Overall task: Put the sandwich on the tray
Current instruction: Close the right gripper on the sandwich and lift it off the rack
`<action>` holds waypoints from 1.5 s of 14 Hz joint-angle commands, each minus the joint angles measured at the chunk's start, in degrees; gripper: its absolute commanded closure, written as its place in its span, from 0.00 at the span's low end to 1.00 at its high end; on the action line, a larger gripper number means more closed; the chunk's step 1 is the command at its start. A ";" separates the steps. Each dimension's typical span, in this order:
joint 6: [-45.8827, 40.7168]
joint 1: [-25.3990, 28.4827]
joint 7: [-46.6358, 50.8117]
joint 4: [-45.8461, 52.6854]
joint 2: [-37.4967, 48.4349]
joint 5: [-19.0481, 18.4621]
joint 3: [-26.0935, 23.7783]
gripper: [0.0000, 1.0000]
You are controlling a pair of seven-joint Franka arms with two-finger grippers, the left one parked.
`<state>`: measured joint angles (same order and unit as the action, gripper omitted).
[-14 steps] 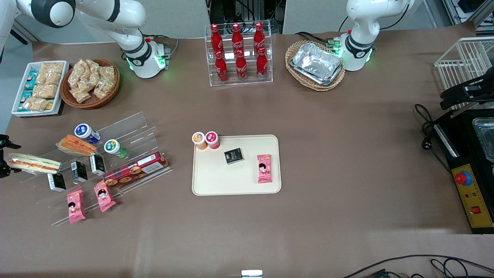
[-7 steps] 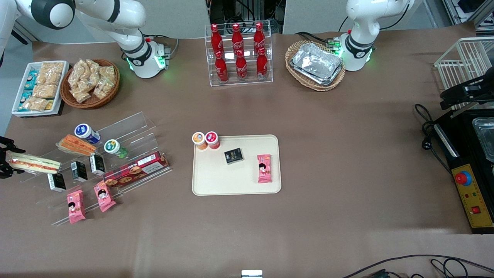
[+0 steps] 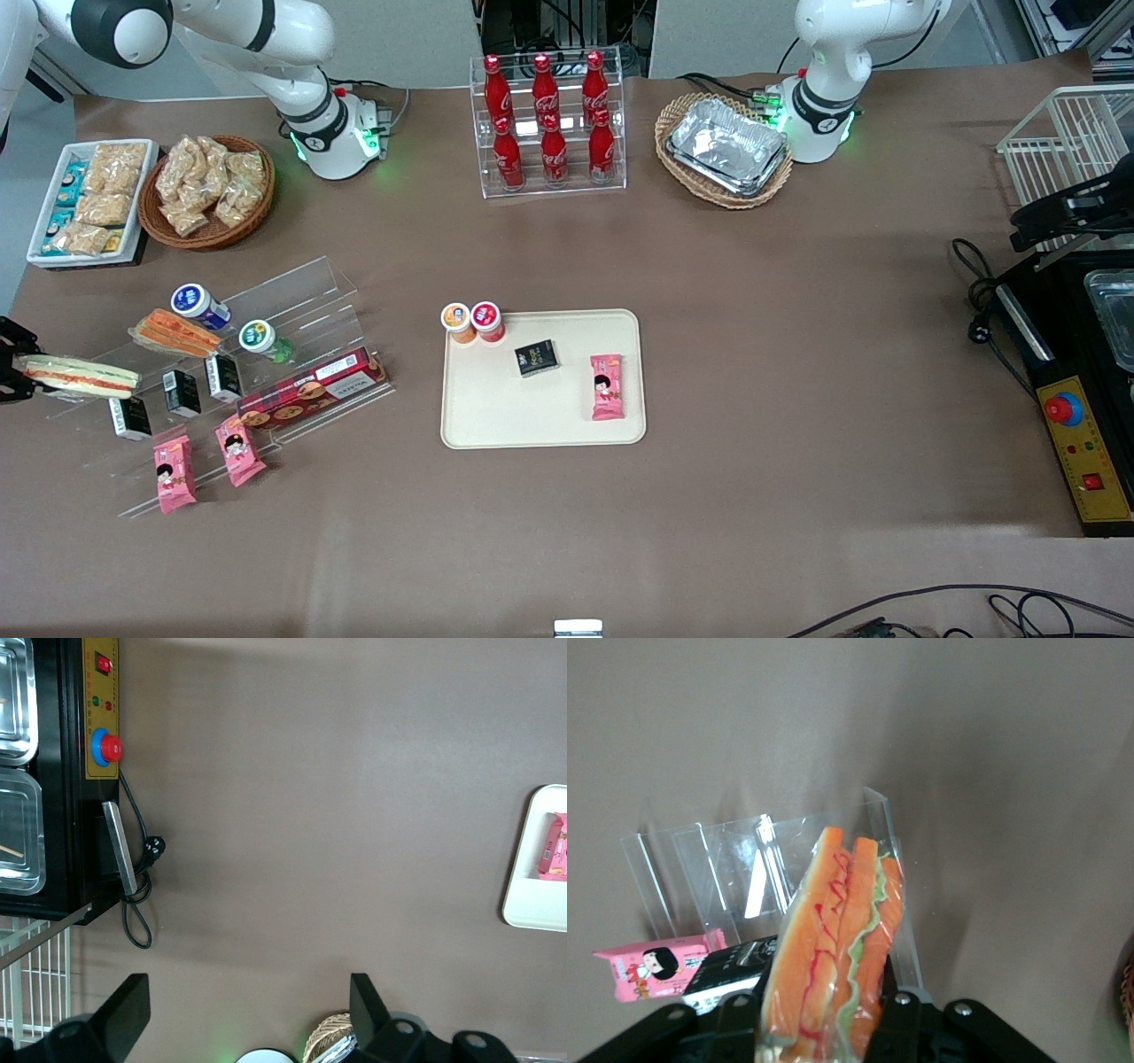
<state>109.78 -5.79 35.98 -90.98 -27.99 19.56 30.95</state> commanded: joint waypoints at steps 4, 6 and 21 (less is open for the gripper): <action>-1.23 0.43 -1.70 4.84 1.89 -1.18 -0.45 0.55; -2.99 1.48 -1.88 6.16 3.03 -2.94 -0.98 0.53; -12.66 19.14 -9.08 11.96 10.50 -6.03 -2.03 0.52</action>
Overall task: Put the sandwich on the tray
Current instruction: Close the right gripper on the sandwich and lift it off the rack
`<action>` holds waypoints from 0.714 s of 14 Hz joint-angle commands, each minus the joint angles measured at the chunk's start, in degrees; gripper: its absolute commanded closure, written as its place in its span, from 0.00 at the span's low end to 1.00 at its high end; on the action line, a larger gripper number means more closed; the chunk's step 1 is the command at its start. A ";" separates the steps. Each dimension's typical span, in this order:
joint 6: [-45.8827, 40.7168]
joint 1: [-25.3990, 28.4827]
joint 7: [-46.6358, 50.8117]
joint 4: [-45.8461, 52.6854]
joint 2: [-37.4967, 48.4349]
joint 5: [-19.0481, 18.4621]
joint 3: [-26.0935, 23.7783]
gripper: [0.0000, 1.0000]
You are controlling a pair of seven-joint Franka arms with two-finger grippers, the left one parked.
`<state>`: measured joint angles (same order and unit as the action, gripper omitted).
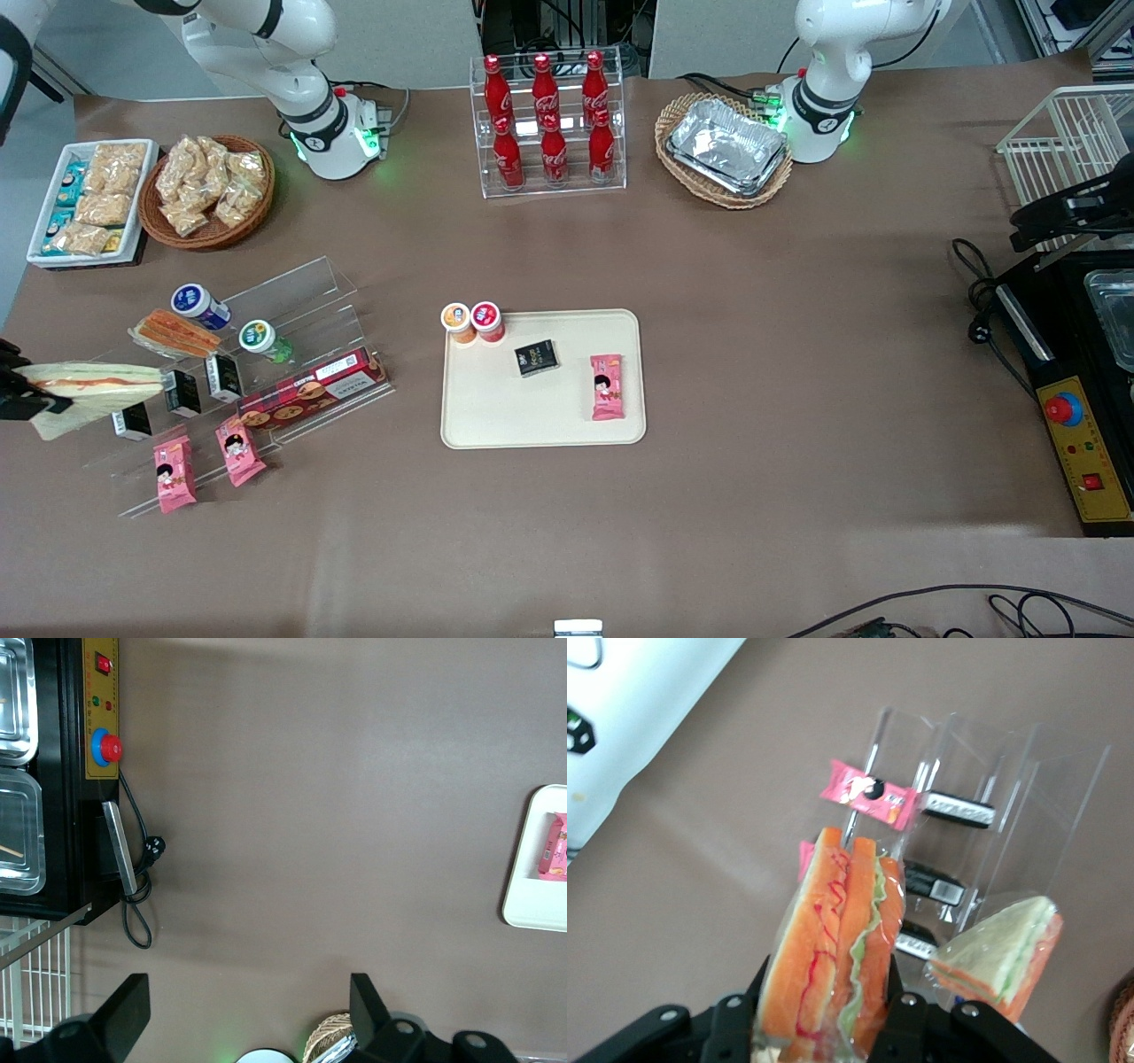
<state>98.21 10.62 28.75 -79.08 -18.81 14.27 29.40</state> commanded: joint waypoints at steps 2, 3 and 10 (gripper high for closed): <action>-1.09 4.05 -5.09 0.07 1.24 -0.65 -0.83 0.52; -1.00 4.41 -7.81 0.07 1.23 -0.47 -1.79 0.52; 0.75 5.20 -17.05 0.24 0.01 3.22 -11.89 0.54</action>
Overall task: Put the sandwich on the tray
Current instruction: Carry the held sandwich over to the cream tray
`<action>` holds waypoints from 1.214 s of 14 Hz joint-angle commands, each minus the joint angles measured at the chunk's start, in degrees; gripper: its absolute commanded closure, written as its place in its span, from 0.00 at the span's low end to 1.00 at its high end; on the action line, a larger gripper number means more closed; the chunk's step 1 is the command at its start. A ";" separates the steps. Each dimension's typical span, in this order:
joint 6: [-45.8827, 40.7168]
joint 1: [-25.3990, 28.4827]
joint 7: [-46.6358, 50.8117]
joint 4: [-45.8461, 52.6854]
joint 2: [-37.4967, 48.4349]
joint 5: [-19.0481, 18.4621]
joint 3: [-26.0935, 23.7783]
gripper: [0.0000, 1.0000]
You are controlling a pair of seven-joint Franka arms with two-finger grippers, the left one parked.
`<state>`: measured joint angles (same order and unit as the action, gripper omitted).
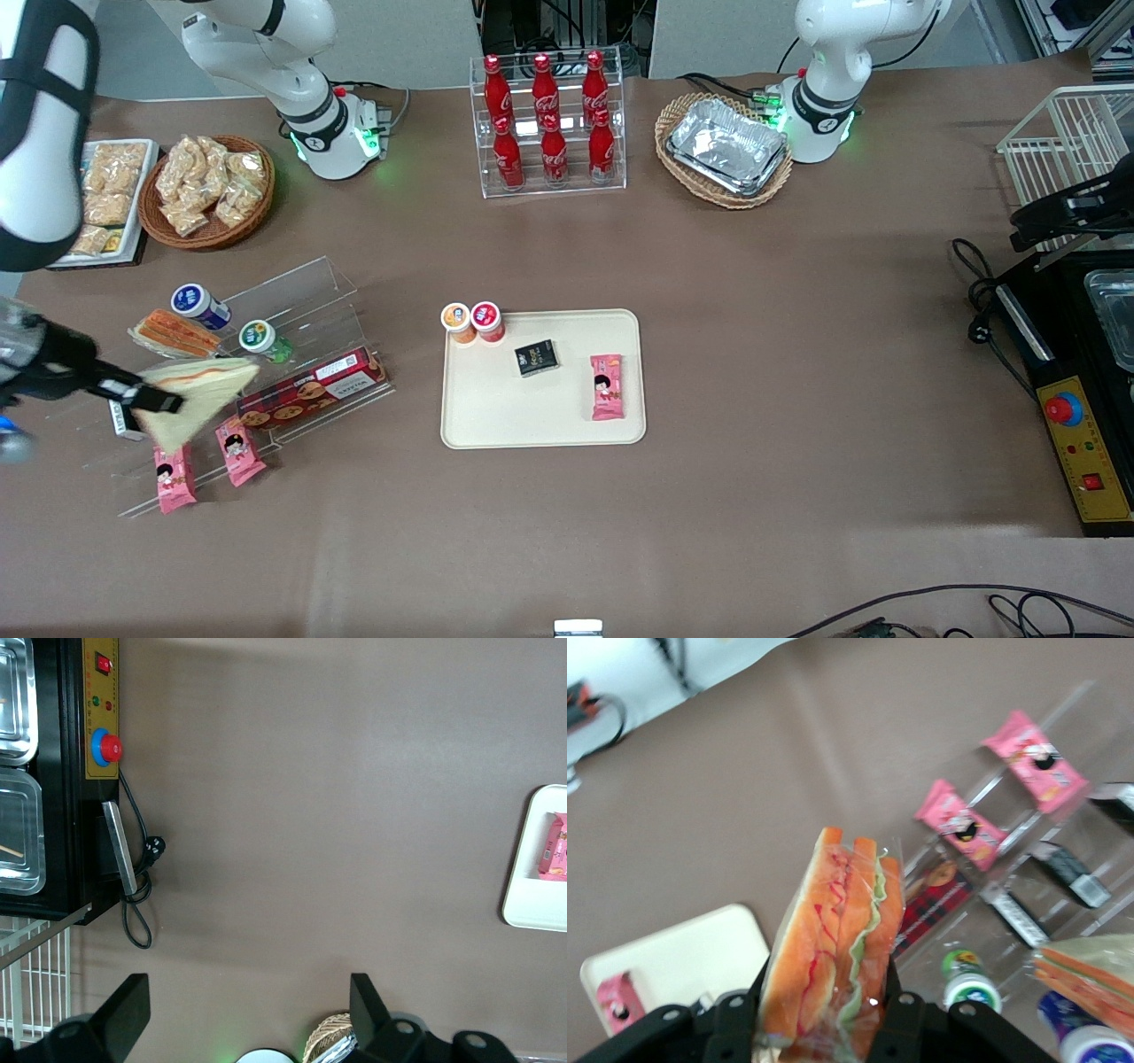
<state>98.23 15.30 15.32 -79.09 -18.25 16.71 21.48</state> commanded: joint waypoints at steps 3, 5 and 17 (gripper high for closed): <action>3.27 1.31 -11.42 0.17 -2.66 0.77 -8.72 0.55; 4.59 1.31 -13.48 0.17 -4.33 0.51 -13.55 0.55; 14.78 10.88 -41.38 0.34 -13.39 -11.88 -18.76 0.60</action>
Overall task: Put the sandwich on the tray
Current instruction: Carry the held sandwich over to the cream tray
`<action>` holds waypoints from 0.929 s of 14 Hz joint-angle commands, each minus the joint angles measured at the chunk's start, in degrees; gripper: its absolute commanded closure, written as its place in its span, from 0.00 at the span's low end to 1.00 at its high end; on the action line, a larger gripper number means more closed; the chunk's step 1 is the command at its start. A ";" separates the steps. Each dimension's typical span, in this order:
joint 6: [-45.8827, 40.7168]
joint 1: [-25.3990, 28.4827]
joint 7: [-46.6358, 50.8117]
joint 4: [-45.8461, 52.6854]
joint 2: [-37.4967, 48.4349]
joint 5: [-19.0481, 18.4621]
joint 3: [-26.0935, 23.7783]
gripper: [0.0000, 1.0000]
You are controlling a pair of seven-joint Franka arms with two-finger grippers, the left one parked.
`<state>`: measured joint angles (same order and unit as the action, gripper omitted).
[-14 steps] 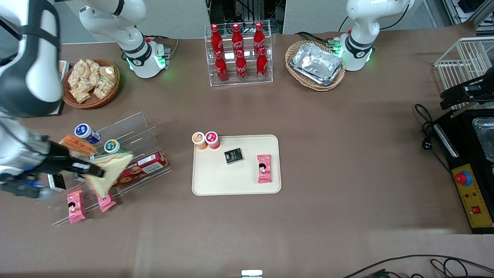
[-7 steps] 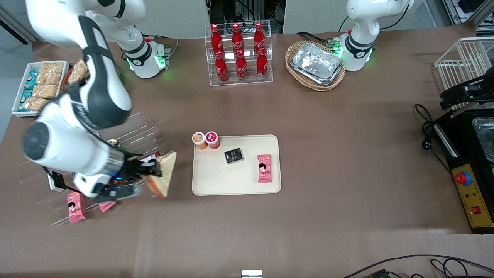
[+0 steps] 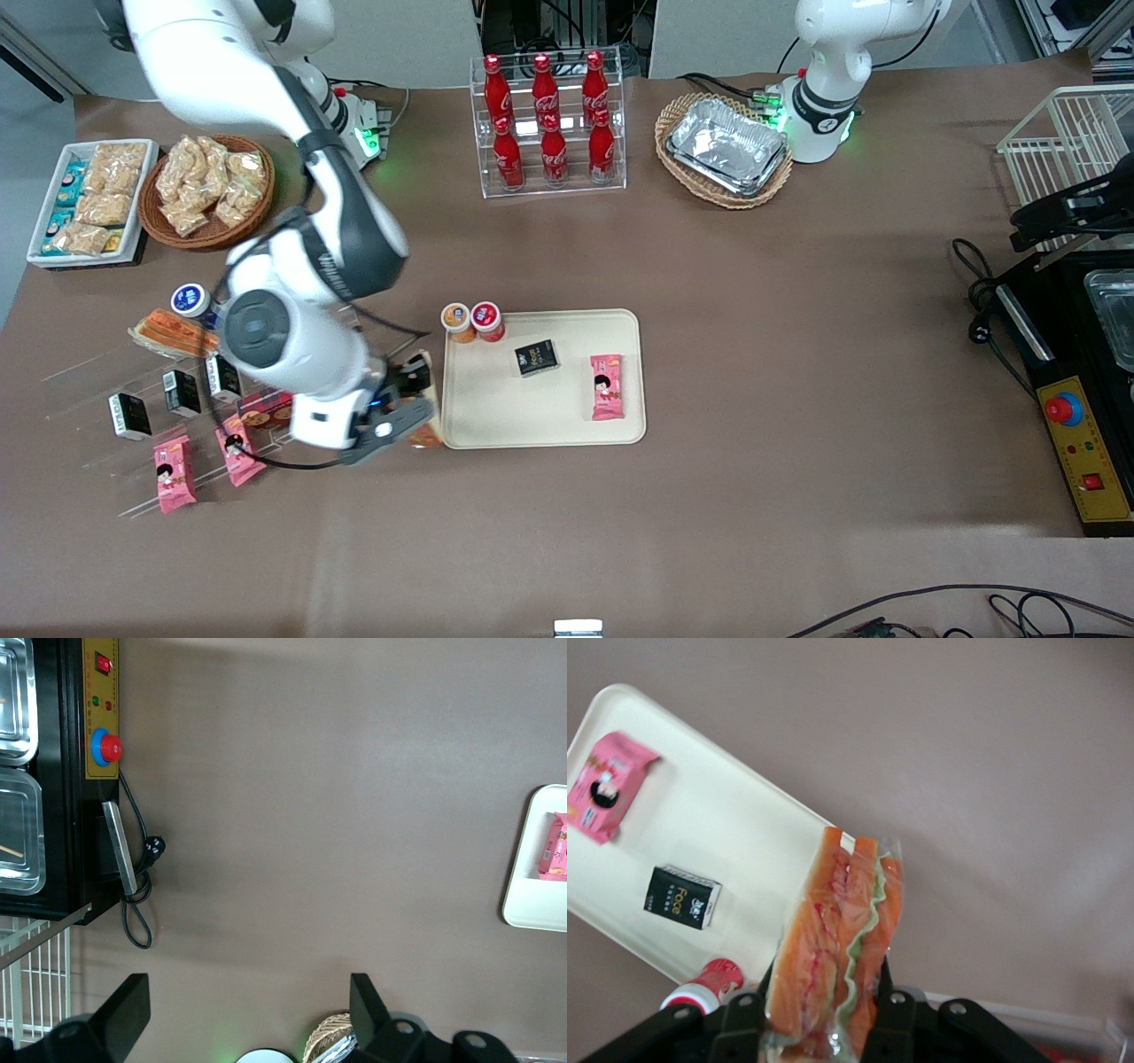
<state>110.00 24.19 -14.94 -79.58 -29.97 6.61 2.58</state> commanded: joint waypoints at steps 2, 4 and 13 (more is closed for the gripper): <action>4.52 3.92 -15.81 0.83 -2.89 -2.30 0.14 0.61; 7.15 6.38 -17.22 0.74 -4.82 -6.50 0.14 0.61; 11.90 10.00 -34.96 0.74 -10.63 -18.13 0.05 0.61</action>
<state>120.86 34.96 -43.43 -79.67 -38.95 -10.47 2.66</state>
